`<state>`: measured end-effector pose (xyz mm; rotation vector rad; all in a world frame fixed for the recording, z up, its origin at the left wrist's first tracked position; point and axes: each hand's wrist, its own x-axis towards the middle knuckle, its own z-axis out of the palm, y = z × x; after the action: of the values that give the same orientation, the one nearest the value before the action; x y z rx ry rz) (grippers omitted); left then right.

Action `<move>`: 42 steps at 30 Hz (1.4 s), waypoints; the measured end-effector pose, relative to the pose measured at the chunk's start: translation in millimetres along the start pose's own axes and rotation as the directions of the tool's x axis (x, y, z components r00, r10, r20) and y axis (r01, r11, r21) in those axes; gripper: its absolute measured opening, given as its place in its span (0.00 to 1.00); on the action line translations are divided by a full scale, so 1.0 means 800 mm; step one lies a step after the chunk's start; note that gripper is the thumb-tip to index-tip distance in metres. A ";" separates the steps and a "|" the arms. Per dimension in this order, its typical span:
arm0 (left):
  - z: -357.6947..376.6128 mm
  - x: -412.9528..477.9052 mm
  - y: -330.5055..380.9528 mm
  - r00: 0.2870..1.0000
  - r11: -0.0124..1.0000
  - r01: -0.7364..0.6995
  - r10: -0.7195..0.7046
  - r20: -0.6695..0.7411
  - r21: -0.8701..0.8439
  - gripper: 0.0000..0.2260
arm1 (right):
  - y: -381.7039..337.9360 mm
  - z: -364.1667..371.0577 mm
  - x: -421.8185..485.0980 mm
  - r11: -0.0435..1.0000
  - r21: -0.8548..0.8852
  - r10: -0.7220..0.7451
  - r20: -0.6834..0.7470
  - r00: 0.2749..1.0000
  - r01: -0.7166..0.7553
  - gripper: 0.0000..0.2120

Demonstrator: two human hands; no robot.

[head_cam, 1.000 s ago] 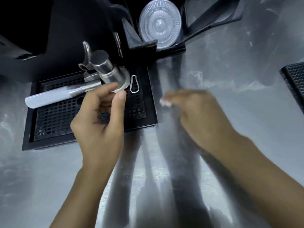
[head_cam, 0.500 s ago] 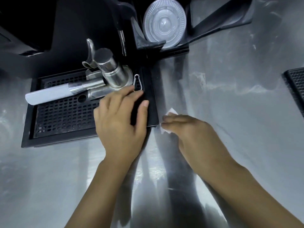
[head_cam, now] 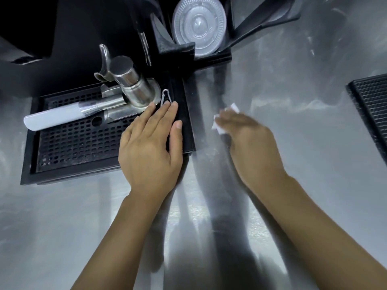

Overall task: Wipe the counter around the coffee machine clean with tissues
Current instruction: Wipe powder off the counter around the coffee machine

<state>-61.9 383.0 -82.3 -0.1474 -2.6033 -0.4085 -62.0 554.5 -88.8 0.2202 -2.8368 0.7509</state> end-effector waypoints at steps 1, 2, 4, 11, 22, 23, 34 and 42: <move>0.000 0.000 0.000 1.000 1.000 0.003 -0.003 -0.001 -0.001 0.15 | -0.003 -0.006 -0.017 0.999 0.029 -0.020 0.002 1.000 0.020 0.18; 0.000 0.000 0.001 1.000 1.000 0.006 -0.006 -0.001 0.001 0.15 | -0.005 -0.015 -0.024 0.996 0.085 -0.013 0.006 1.000 0.012 0.20; 0.000 0.001 0.000 1.000 1.000 0.005 -0.005 -0.002 0.002 0.15 | 0.000 -0.032 -0.011 0.980 0.193 0.062 -0.031 0.998 -0.055 0.24; 0.000 0.000 0.001 1.000 1.000 0.012 -0.013 -0.012 -0.016 0.14 | 0.026 -0.006 0.129 0.994 0.025 0.102 0.061 0.993 -0.104 0.20; -0.022 -0.001 0.030 0.990 0.912 -0.135 0.141 -0.012 -0.388 0.09 | 0.001 -0.045 -0.006 0.966 0.226 0.109 0.085 0.990 -0.126 0.22; -0.025 0.002 0.043 0.972 0.875 -0.202 0.235 0.023 -0.440 0.11 | 0.002 -0.052 -0.006 0.940 0.298 0.160 0.055 0.986 -0.169 0.20; 0.008 0.078 0.116 0.891 0.735 0.123 0.214 0.401 -0.667 0.17 | 0.044 -0.108 -0.010 0.519 0.750 0.536 0.089 0.840 -0.411 0.07; 0.105 0.121 0.126 0.952 0.917 0.006 0.118 0.284 -0.399 0.13 | 0.167 -0.161 -0.057 0.896 0.104 0.445 -0.210 0.871 -0.432 0.10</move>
<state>-166.7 507.5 -78.9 -0.4562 -2.7691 -0.9600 -23.6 738.7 -52.6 -0.4952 -2.6660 0.8696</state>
